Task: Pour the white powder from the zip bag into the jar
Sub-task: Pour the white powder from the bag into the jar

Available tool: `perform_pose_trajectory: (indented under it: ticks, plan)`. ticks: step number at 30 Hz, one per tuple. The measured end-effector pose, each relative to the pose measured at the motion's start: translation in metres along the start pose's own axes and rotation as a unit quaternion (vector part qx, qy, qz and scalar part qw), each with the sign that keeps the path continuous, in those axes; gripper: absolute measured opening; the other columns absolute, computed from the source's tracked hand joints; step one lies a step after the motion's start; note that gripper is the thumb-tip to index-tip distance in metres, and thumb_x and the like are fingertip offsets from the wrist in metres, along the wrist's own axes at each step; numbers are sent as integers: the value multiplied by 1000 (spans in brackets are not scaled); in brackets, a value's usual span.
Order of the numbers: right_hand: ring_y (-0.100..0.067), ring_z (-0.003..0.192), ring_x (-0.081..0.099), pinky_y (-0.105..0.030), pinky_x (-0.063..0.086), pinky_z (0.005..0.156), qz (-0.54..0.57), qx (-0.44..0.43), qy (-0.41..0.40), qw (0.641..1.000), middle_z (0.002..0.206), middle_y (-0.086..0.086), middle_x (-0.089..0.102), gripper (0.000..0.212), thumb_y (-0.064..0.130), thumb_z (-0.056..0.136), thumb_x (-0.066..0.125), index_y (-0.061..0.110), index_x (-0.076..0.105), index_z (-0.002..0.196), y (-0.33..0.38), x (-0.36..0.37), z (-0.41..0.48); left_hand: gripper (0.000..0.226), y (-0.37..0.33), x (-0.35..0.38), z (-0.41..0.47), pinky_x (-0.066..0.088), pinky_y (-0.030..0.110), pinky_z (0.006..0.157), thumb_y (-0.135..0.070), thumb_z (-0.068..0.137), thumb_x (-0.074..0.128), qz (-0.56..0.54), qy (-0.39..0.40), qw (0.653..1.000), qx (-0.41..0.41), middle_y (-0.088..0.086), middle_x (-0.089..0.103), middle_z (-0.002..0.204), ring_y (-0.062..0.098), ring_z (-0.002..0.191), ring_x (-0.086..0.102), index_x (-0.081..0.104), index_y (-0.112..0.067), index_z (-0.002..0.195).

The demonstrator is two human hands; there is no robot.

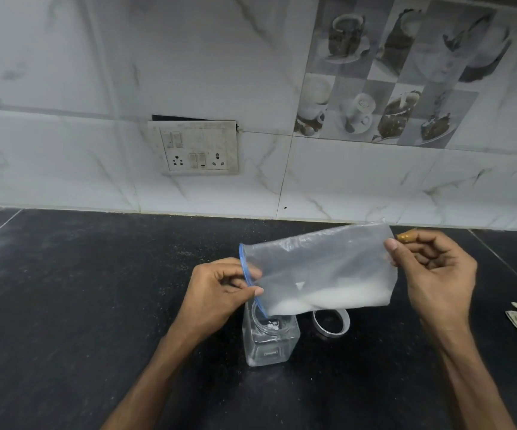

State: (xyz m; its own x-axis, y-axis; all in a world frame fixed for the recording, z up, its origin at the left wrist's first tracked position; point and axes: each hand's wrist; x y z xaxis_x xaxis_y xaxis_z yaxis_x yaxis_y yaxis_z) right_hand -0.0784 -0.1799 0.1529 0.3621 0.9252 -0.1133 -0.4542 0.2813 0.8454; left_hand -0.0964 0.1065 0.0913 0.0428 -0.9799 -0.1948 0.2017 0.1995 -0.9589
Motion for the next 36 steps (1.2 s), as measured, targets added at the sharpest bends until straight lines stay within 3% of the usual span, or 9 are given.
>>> perform_pose_trajectory:
  ticks: [6,10,14,21,26,29,34,36]
  plan:
    - [-12,65,66,-19,57,67,0,-3,-6,1000,73,6,71,15,3,79,75,14,68,86,0,2,-2,24,1,-1,1,55,11,61,2,70,85,0,-2,1000,-1,-7,77,94,0,58,63,79,-18,80]
    - [-5,70,66,-17,56,69,1,-13,16,1000,78,13,73,18,-2,82,71,14,69,90,1,1,-2,23,1,-2,1,55,11,62,2,70,85,1,-1,1000,-3,-11,77,92,0,57,64,79,-18,80]
    - [-4,78,68,-14,55,73,-18,-22,49,998,84,17,73,23,-4,83,68,17,70,93,2,0,-3,20,2,-3,0,55,11,61,2,70,85,4,-9,1000,-4,-2,76,88,0,56,62,79,-14,81]
    - [-14,76,69,-20,58,72,15,-18,19,1000,82,0,71,27,6,79,73,26,59,91,5,0,-1,22,2,-3,-1,55,11,60,3,69,85,0,-5,1000,-5,-11,76,84,-1,55,62,79,-14,82]
    - [-21,78,68,-19,57,71,11,-31,16,999,88,-17,68,26,6,79,73,23,58,90,7,1,-1,21,3,-2,-1,55,11,61,3,69,85,3,-8,1000,-7,-9,76,84,0,54,63,79,-13,82]
    - [-16,79,68,-20,57,73,-8,-35,27,999,86,-3,71,24,-1,81,72,19,61,88,6,-1,0,23,3,-2,-2,55,11,61,3,69,85,-2,-8,1000,-13,-13,76,85,-1,55,63,79,-16,80]
    - [0,77,67,-11,52,73,-44,-38,43,997,82,20,72,20,-9,83,67,7,69,94,4,1,1,22,4,0,-3,55,11,60,4,69,85,-2,-13,1000,-15,-5,76,83,0,55,63,79,-14,80]
    - [3,77,66,-10,51,72,-38,-41,36,998,81,24,72,24,-9,83,66,11,70,95,2,2,1,20,5,0,-2,56,12,61,3,69,85,-1,-12,1000,-14,-3,76,84,1,56,63,79,-12,81]
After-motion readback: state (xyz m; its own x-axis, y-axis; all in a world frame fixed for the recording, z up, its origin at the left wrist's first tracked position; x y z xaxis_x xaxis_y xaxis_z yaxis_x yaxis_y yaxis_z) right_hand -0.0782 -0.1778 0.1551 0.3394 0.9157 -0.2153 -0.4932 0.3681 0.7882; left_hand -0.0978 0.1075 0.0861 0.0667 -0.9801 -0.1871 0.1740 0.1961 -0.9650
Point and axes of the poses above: each hand's wrist, its own z-axis towards the middle knuckle, its own x-axis out of the palm, y = z × x
